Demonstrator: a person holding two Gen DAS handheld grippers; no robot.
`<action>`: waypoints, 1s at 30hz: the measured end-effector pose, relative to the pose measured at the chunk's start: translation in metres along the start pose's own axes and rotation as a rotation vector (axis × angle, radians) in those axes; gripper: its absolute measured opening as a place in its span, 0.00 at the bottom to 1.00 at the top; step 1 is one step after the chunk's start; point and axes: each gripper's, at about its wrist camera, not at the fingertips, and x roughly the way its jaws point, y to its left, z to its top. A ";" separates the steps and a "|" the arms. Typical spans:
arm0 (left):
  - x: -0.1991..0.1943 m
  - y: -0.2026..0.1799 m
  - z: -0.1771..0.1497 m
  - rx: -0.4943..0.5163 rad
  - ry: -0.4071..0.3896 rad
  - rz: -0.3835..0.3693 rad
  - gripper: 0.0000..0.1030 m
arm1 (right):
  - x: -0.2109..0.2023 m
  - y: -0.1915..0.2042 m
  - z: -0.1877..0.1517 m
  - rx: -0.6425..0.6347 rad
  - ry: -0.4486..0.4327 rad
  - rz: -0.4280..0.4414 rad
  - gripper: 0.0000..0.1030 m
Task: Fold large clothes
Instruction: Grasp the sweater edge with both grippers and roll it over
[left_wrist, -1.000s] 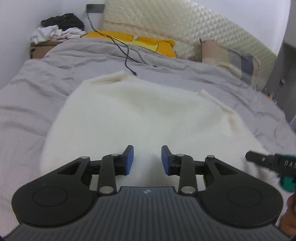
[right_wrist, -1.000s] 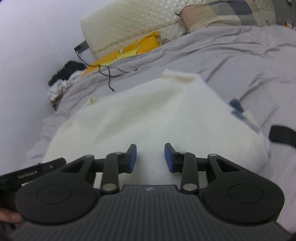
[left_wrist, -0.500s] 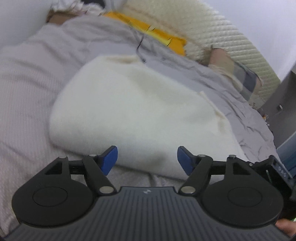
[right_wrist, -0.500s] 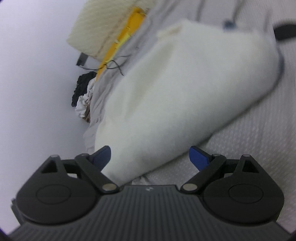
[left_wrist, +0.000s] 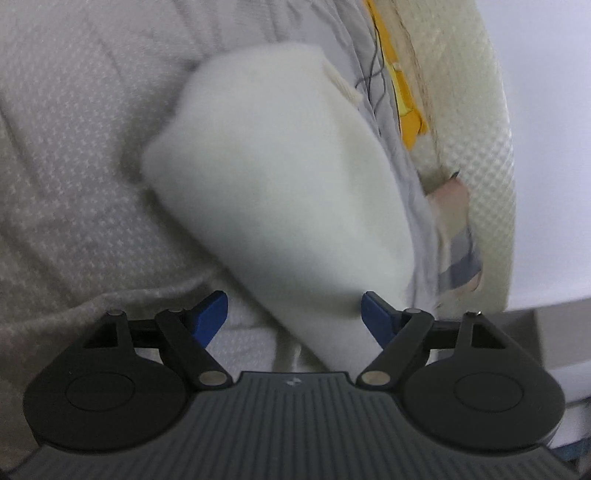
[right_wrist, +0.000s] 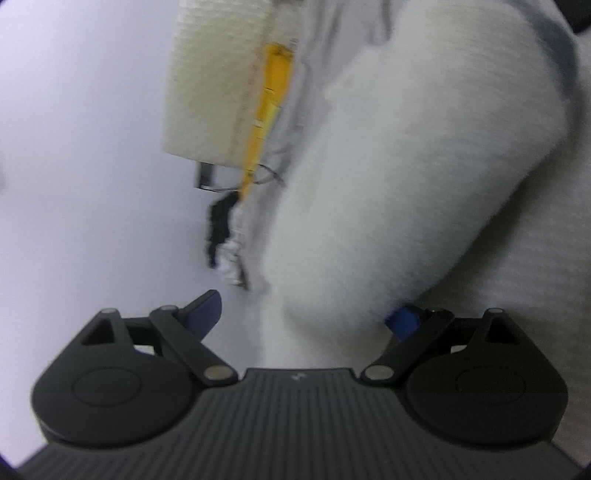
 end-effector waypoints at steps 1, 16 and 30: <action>0.001 0.003 0.002 -0.019 0.004 -0.021 0.80 | -0.001 0.003 0.001 -0.008 -0.004 0.030 0.93; 0.024 0.010 0.014 -0.083 -0.044 -0.037 0.64 | -0.005 -0.005 -0.006 0.029 -0.003 -0.024 0.93; 0.003 -0.021 0.009 0.099 -0.147 -0.028 0.44 | -0.014 -0.010 0.001 0.056 -0.140 -0.227 0.80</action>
